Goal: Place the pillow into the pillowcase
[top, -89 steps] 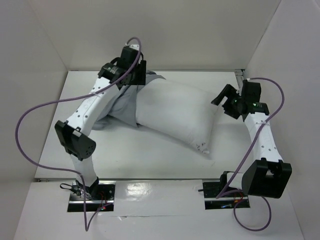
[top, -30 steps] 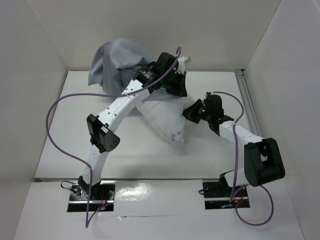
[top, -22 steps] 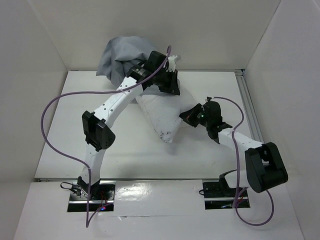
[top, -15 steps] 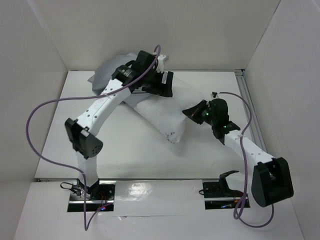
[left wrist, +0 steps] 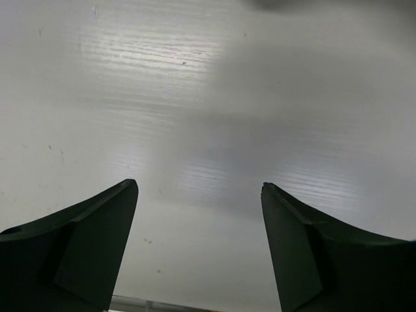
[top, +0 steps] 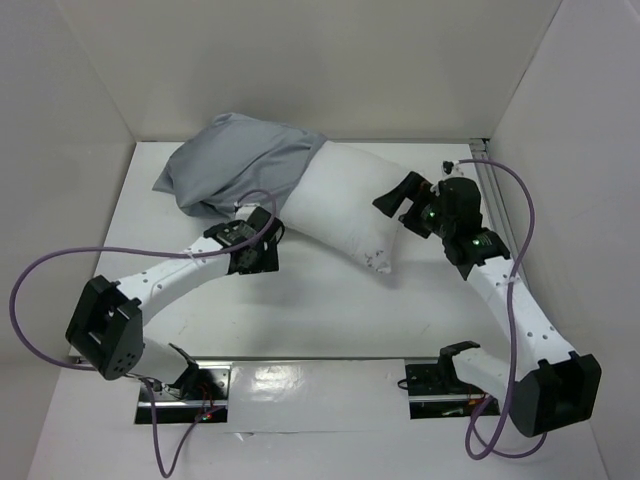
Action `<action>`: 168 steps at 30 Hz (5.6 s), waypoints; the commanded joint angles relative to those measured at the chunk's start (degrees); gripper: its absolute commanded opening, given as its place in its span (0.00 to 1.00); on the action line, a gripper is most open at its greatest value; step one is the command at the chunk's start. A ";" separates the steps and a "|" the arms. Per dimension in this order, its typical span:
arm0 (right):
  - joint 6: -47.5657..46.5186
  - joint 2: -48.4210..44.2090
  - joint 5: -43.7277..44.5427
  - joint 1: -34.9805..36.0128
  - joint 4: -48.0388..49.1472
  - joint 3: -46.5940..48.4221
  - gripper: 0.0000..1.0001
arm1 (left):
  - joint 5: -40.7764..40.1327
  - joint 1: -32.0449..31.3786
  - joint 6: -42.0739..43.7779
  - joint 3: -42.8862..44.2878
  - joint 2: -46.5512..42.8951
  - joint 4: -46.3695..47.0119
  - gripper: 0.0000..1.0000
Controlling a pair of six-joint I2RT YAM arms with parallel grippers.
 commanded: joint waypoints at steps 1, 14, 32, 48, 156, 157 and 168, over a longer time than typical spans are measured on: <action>-2.19 -1.78 1.53 -0.34 -5.54 1.54 1.00 | -4.87 0.48 -7.33 -3.37 -2.28 9.48 0.91; -3.77 -3.97 2.31 -0.87 -9.93 0.05 1.00 | -1.62 8.30 -5.14 -3.56 12.99 28.91 0.87; -16.60 6.22 -6.73 -0.87 -21.72 4.89 1.00 | 4.80 12.44 0.83 1.71 18.73 35.50 0.00; -5.79 25.82 -12.36 8.71 8.95 12.18 0.00 | 21.22 -12.69 11.21 31.05 16.88 25.93 0.00; -0.66 -3.99 1.97 -0.15 6.09 -6.23 0.61 | 13.91 -10.68 13.77 45.42 14.87 -8.52 0.93; -2.26 -1.36 1.44 -0.86 2.84 -4.19 0.78 | 10.64 -10.68 12.45 43.23 11.64 -9.05 0.93; -6.93 -9.59 5.74 -4.56 -18.88 1.10 1.00 | -0.14 -10.76 0.93 6.25 -5.35 -0.46 0.11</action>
